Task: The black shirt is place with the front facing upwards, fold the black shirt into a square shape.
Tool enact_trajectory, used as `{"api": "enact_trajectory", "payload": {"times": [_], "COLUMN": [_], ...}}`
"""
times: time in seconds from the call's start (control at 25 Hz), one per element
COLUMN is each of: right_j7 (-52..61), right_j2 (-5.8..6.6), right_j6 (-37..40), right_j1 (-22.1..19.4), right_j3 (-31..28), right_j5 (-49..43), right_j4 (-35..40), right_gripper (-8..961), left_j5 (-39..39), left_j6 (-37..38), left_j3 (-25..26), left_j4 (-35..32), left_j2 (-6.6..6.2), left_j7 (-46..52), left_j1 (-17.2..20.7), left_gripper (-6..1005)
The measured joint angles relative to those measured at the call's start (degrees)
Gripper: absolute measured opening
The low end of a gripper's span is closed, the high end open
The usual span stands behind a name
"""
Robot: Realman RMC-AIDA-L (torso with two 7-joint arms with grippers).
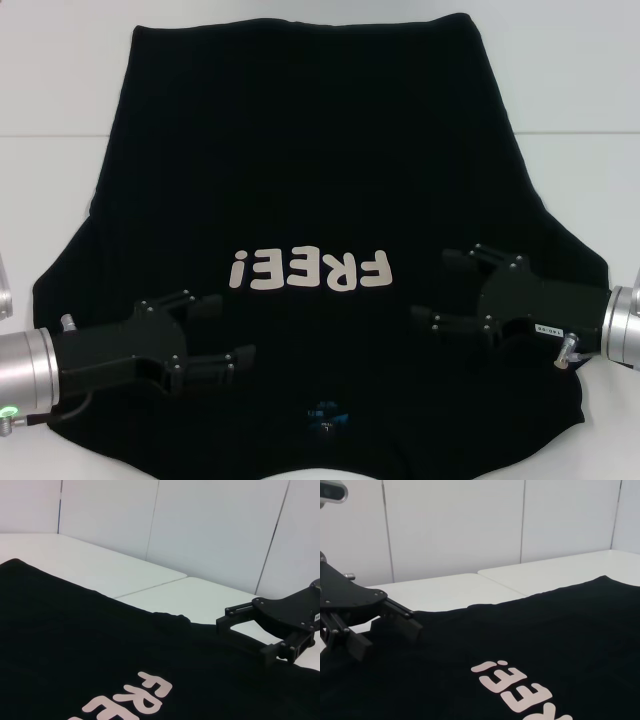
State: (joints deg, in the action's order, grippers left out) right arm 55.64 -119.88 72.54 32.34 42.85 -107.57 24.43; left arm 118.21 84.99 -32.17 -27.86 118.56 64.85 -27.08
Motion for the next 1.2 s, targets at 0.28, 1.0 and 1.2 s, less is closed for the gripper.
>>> {"api": "enact_trajectory", "payload": {"times": [0.28, 1.0, 1.2], "right_j7": [0.6, 1.7, 2.0], "right_j2": [0.00, 0.01, -0.07], "right_j6": [0.1, 0.4, 0.5], "right_j1": [0.0, 0.0, 0.3], "right_j3": [0.0, -0.3, 0.1], "right_j5": [0.0, 0.1, 0.1], "right_j4": [0.0, 0.0, 0.1], "right_gripper": [944, 943, 942], "left_j5": [0.2, 2.7, 11.8], "left_j6": [0.0, -0.4, -2.8], "left_j3": [0.0, 9.8, 13.6], "left_j4": [0.0, -3.2, -5.5], "left_j2": [0.00, -9.25, -10.66], "left_j7": [0.0, 53.7, 64.1], "left_j1": [0.0, -0.8, -0.8], "left_gripper": [891, 891, 890]}}
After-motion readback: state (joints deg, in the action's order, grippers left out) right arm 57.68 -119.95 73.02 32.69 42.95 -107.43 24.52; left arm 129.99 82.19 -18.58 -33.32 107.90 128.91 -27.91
